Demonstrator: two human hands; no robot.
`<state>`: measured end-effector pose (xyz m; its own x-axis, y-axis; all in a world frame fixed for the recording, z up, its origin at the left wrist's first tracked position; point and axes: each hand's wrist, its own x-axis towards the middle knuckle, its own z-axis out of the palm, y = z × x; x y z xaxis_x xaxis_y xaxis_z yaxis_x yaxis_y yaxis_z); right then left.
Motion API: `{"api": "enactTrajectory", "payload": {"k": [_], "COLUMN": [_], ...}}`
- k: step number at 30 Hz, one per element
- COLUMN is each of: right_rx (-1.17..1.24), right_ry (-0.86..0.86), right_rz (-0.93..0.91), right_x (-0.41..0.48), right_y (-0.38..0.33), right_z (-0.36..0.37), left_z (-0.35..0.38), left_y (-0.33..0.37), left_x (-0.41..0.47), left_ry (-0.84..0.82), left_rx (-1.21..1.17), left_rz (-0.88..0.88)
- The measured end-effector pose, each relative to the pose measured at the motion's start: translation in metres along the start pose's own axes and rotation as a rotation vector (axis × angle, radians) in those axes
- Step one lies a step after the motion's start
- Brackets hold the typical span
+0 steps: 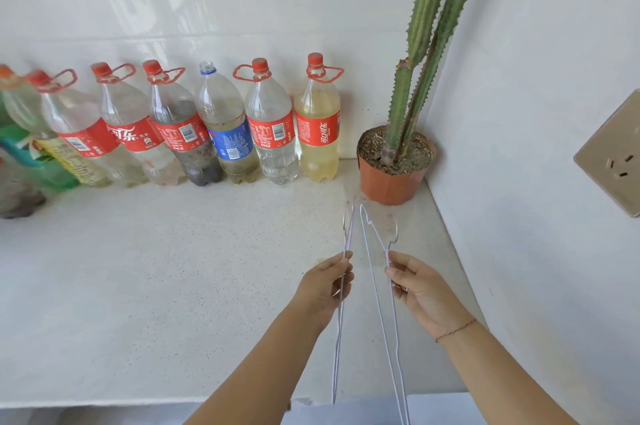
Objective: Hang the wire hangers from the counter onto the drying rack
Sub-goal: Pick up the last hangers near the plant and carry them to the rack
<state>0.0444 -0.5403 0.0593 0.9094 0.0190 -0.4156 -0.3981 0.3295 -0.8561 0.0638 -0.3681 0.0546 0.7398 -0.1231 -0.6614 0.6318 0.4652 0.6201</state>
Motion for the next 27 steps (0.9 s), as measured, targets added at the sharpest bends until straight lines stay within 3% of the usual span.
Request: {"api": "enactTrajectory", "payload": {"k": [13, 27], "right_rx": [-0.027, 0.019], "right_ry": [-0.450, -0.899], "right_rz": [0.043, 0.063], "right_x": [0.006, -0.085], "right_y": [-0.041, -0.078], "right_z": [0.138, 0.397], "left_z": [-0.074, -0.180], "left_y": [0.080, 0.179], "left_x": [-0.107, -0.320], "left_ry": [0.214, 0.390], "left_rx": [-0.167, -0.255], "left_rz": [0.346, 0.893]}}
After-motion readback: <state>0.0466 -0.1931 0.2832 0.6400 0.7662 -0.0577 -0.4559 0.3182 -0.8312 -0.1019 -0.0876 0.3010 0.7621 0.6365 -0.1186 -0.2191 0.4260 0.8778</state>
